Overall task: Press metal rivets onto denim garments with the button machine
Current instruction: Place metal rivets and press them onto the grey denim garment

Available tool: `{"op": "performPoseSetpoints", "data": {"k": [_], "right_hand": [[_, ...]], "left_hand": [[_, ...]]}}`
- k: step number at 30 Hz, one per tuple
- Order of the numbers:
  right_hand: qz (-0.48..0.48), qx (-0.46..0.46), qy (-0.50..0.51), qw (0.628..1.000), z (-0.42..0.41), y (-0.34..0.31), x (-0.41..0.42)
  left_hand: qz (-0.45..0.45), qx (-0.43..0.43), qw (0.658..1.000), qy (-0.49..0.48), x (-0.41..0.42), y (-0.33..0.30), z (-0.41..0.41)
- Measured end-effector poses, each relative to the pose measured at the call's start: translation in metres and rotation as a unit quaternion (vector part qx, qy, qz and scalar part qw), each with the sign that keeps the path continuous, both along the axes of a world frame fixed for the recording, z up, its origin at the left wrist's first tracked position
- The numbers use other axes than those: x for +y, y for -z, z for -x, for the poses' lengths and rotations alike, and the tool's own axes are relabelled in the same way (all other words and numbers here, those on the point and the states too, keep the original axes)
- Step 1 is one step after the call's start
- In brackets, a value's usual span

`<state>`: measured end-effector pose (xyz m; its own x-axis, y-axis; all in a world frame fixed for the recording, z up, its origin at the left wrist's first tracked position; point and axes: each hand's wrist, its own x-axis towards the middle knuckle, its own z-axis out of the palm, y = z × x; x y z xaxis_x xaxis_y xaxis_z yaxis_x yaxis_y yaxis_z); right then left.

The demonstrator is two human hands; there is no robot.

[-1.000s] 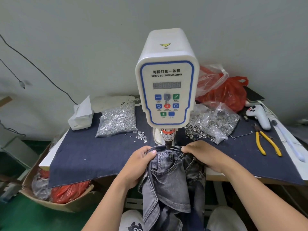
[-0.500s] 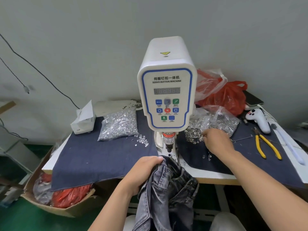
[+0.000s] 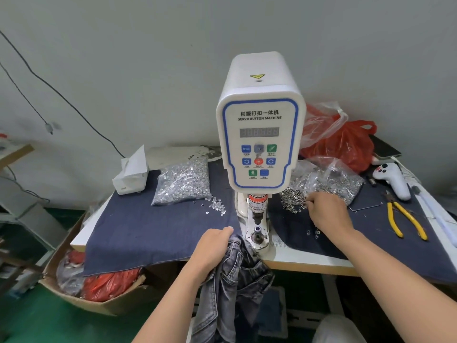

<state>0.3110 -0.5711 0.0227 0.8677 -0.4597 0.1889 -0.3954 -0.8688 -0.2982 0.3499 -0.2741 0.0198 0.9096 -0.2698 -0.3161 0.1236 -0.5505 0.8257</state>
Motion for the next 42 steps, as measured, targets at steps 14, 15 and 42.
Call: {"op": "performPoseSetpoints", "data": {"k": [14,15,42], "right_hand": [[-0.336,-0.095,0.013,0.937,0.014,-0.008,0.027],[-0.369,-0.094,0.007,0.925,0.016,-0.008,0.031],[-0.81,-0.034,0.076,0.581,0.022,-0.008,0.096]], "left_hand": [[-0.027,0.004,1.0,-0.006,-0.002,0.005,-0.004],[-0.03,0.003,1.0,-0.007,-0.002,0.005,-0.004],[-0.031,-0.001,0.999,-0.008,-0.002,0.005,-0.002]]}}
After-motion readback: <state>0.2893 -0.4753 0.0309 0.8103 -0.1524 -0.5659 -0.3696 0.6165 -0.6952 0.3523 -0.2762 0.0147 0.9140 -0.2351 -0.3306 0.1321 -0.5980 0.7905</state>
